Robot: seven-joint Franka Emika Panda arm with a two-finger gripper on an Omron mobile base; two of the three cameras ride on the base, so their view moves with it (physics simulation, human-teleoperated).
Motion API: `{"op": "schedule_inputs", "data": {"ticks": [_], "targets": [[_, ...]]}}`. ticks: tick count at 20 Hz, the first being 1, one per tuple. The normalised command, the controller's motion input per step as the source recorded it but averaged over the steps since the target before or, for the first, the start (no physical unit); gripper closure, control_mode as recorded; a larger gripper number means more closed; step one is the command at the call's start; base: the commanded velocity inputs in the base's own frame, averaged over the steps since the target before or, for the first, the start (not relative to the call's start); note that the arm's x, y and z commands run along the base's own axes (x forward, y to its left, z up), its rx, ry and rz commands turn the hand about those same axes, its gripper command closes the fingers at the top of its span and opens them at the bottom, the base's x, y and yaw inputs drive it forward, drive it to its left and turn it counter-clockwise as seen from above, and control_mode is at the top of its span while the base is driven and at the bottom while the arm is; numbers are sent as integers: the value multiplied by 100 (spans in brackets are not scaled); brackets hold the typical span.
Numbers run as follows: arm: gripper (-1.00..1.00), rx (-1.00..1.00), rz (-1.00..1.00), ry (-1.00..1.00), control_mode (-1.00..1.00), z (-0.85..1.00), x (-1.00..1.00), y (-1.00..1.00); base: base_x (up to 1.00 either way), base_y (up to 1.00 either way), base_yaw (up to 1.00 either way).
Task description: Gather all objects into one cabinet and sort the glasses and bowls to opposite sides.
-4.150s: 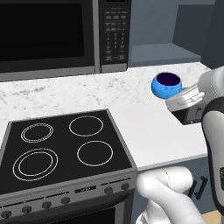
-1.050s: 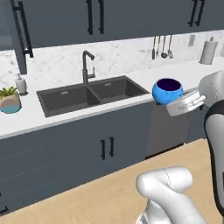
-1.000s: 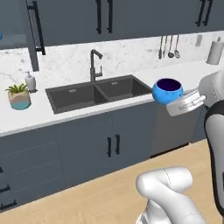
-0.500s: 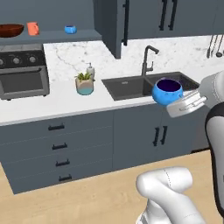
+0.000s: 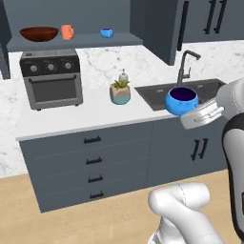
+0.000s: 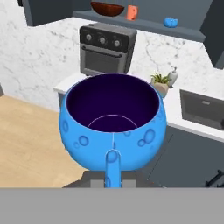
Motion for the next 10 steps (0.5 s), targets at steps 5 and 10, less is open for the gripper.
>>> {"op": "schedule_inputs", "data": {"ticks": [5, 10], "targets": [[100, 0, 0, 0, 100, 0, 0, 0, 46, 40, -1], [100, 0, 0, 0, 100, 0, 0, 0, 49, 38, 0]]}}
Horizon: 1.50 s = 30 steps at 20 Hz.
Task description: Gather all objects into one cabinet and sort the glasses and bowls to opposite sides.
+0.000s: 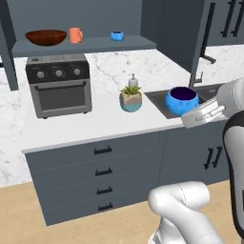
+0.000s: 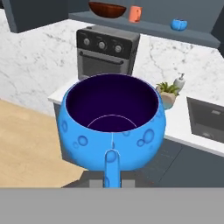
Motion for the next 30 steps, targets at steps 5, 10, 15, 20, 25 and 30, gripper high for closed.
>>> {"op": "schedule_inputs", "data": {"ticks": [5, 10, 15, 20, 25, 30], "targets": [[100, 0, 0, 0, 100, 0, 0, 0, 66, 27, 1], [100, 0, 0, 0, 100, 0, 0, 0, 87, 18, 3], [100, 0, 0, 0, 100, 0, 0, 0, 78, 23, 3], [100, 0, 0, 0, 100, 0, 0, 0, 71, 24, 5], [100, 0, 0, 0, 100, 0, 0, 0, 60, 21, 4], [100, 0, 0, -2, -100, 0, 16, 0, 23, 4, 0]]}}
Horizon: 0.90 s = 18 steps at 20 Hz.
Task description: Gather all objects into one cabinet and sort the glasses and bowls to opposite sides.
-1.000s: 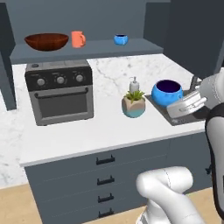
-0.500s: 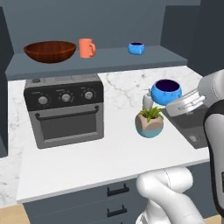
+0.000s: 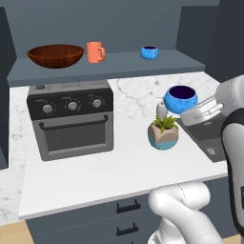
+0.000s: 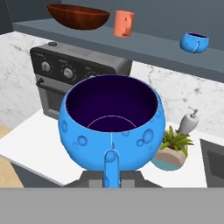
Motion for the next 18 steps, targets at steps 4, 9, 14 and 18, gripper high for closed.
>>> {"op": "schedule_inputs", "data": {"ticks": [4, 9, 14, 18], "targets": [[100, 0, 0, -10, -100, 10, 60, 0, 0, 0, 0], [100, 2, 0, -7, -100, 20, 68, 0, 0, 0, 0], [100, 2, -1, -1, -100, 10, 58, 0, 0, 0, 0], [100, 3, -1, 1, -100, 4, 64, 0, 0, 0, 0]]}}
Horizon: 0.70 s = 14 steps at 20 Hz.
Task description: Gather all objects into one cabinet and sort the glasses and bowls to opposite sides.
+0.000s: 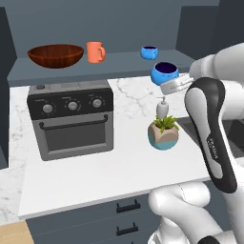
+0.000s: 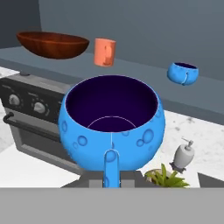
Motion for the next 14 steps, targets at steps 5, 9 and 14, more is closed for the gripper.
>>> {"op": "schedule_inputs", "data": {"ticks": [5, 9, 14], "targets": [[100, 4, 0, 0, -100, 4, 69, 0, 0, 0, 0], [100, 1, 0, 1, -100, 0, 61, 1, 0, 0, 0], [100, 0, 0, 1, -100, 0, 51, 4, 0, 0, 0]]}}
